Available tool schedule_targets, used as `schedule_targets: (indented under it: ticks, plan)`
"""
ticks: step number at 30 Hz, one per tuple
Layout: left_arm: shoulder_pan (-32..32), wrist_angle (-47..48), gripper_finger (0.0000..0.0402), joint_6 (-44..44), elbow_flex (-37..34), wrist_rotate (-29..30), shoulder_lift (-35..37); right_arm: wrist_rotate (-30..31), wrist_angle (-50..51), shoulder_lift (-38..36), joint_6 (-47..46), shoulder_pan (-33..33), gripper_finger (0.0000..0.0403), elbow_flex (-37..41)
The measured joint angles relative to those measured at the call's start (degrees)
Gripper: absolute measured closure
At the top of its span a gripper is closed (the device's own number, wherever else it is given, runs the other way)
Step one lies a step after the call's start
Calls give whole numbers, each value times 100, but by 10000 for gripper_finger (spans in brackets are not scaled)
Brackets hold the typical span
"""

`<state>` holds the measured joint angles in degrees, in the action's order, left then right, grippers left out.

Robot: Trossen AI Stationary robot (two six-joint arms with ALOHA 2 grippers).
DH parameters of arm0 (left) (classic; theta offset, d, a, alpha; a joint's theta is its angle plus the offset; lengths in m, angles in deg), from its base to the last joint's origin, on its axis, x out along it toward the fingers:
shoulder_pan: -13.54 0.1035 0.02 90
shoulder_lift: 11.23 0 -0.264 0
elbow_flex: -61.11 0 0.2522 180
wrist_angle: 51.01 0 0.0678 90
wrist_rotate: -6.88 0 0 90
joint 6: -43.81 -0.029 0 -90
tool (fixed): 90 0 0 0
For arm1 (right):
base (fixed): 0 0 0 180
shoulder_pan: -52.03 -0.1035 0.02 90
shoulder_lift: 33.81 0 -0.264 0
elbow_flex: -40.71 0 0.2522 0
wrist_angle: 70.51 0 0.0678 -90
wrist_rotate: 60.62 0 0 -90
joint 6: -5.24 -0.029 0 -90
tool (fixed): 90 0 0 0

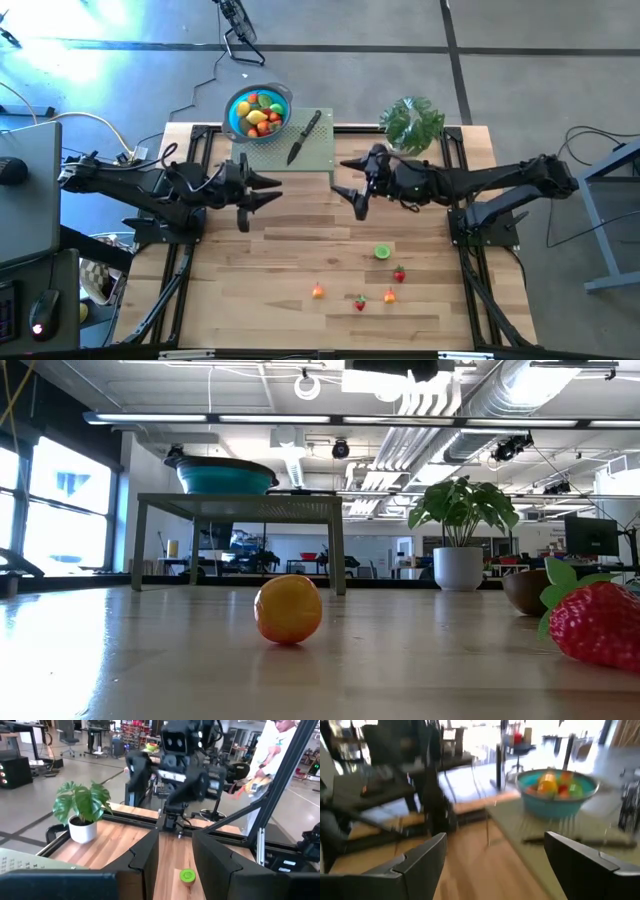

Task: Pick & Place Fruit
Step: Put the half kiwi into the strainer bowl on the shelf

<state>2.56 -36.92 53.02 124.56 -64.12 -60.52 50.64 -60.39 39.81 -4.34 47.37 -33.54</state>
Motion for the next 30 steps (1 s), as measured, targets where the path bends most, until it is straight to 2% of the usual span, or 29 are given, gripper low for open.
schedule_targets:
  ticks: [6, 15, 18, 22, 30]
  plan:
    - [0, -10, 286, 2, 0, 18, -2, -110, 1898, 0, -774, -246, 78, -351]
    - [9, -15, 286, 2, 0, 17, -2, -1356, 4513, 83, -3007, -413, 78, -372]
    - [9, -17, 286, 5, 0, 17, -2, -1557, 5203, 192, -3833, -411, 78, -372]
    - [9, -17, 286, 5, 0, 17, -2, -1626, 5614, 375, -4497, -409, 78, -372]
    - [9, -17, 286, 5, 0, 15, -2, -1696, 5710, 983, -5439, -412, 78, -372]
